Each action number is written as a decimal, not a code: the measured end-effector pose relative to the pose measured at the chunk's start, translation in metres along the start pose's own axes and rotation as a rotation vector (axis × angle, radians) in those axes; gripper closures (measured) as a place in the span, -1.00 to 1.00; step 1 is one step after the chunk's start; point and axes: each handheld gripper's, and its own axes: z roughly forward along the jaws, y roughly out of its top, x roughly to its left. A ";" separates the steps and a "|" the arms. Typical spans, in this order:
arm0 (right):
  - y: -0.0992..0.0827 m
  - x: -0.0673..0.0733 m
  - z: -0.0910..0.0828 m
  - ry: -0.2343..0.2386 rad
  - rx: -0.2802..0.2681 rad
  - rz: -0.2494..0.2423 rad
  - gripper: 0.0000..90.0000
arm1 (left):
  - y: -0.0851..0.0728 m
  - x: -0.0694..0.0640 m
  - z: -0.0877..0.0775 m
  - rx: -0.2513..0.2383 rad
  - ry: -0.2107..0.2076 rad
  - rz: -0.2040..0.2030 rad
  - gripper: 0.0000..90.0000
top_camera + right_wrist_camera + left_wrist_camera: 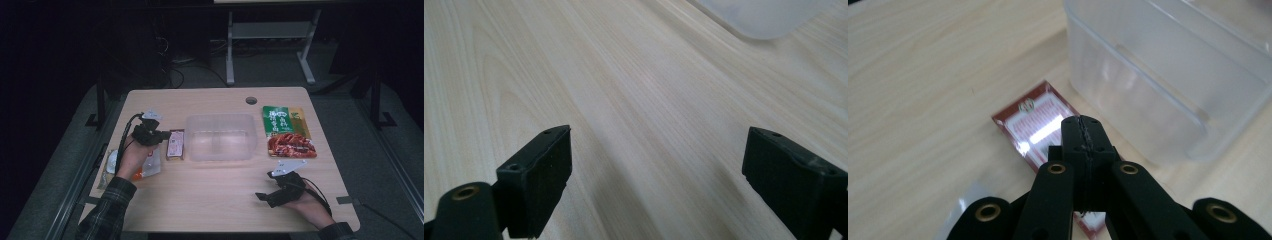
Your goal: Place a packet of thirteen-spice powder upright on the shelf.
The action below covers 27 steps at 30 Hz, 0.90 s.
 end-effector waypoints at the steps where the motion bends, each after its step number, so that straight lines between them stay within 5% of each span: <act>1: 0.000 0.000 0.000 0.002 -0.004 -0.008 -0.73 | 0.003 0.002 0.003 0.002 0.008 0.004 1.00; 10: -0.001 0.000 -0.001 0.002 -0.006 0.002 -0.73 | 0.015 0.026 0.033 -0.024 0.032 -0.040 1.00; 27: -0.002 -0.001 -0.002 0.004 0.001 0.003 -0.71 | 0.011 0.044 0.082 0.065 0.072 -0.097 1.00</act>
